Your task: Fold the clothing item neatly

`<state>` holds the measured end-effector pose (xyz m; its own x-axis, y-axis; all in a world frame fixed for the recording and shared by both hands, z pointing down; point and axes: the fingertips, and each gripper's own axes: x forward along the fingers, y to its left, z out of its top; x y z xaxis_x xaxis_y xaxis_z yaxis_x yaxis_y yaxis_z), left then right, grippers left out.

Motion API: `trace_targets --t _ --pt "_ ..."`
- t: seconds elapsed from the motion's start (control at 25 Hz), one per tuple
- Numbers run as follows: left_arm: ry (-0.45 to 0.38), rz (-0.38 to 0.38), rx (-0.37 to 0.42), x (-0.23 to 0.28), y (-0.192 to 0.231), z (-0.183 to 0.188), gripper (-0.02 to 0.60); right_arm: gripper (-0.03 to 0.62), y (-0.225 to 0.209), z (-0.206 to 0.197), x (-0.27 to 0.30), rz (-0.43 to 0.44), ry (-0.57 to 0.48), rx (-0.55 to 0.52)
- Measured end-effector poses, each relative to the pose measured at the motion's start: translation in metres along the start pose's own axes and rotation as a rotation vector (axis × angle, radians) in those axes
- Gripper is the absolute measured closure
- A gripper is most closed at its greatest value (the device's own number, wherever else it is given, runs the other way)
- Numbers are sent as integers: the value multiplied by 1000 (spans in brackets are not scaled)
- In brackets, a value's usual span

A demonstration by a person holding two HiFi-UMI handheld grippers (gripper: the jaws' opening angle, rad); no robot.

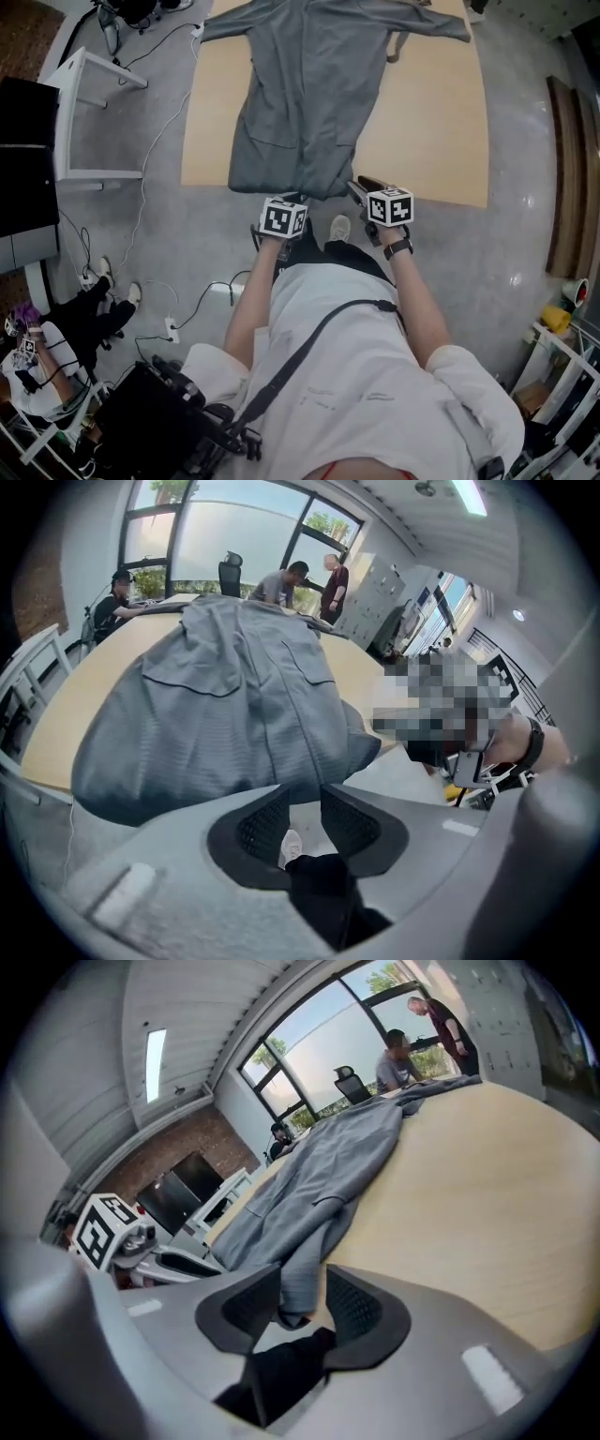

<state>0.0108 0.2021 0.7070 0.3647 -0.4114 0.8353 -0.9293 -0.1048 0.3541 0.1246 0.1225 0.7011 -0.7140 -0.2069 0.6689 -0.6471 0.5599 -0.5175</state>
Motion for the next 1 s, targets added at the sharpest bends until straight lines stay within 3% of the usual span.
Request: trace_targets --t 0.12,0.24,0.36,0.6,0.8,1.0 --pt "22 -14 10 21 -6 0 471 458 0 -5 22 -41 53 -72" --pt "25 -12 6 39 -12 8 472 580 0 -4 19 -66 47 -87" --pt "24 -5 -23 45 -13 13 515 580 -6 -6 -7 -74 24 -56" --pt "21 -26 -74 42 -6 15 520 582 -44 -21 -73 -158 -6 66" --pt "36 -37 -80 45 -11 11 522 580 -72 -42 -90 -212 18 116" --pt "49 26 -67 39 -1 14 542 569 -94 -62 -87 -330 80 119"
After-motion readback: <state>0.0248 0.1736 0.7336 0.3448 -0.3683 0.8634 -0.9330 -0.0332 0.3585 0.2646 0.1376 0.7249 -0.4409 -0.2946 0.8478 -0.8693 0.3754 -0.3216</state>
